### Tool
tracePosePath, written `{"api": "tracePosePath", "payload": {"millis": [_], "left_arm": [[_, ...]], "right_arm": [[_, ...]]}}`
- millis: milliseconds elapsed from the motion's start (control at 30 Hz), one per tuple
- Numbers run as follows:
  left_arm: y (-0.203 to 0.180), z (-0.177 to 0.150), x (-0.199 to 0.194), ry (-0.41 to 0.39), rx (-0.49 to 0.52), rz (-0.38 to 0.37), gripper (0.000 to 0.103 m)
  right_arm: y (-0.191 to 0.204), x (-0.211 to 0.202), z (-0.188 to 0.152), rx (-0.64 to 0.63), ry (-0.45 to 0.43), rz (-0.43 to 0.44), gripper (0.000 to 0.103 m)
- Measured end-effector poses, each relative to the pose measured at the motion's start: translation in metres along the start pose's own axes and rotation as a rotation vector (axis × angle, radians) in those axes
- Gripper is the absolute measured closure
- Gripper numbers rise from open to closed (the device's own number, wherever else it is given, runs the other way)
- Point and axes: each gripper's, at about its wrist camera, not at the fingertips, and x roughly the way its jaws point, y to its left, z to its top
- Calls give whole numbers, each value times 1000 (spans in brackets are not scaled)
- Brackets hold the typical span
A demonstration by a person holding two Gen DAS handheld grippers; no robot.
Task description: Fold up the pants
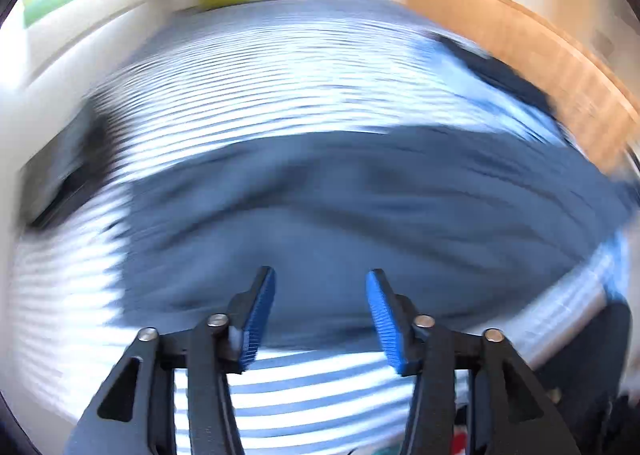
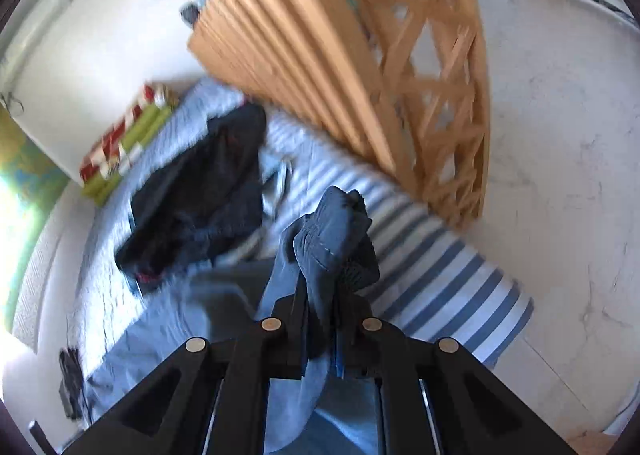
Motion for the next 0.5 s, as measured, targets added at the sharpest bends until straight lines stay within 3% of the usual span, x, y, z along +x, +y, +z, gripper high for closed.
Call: {"api": "tracePosePath", "payload": {"millis": [67, 133, 233, 400, 500], "left_arm": [[67, -5, -1, 21, -145, 36, 42], [117, -12, 3, 38, -226, 110, 40], [166, -20, 20, 86, -359, 47, 37], [177, -27, 58, 138, -427, -92, 31], [168, -25, 73, 144, -408, -103, 30]], "right_arm": [[6, -4, -3, -44, 31, -49, 86], [8, -16, -11, -69, 25, -85, 81], [17, -39, -21, -104, -8, -135, 80], [55, -80, -37, -207, -77, -191, 79], [92, -101, -49, -296, -135, -194, 79]]}}
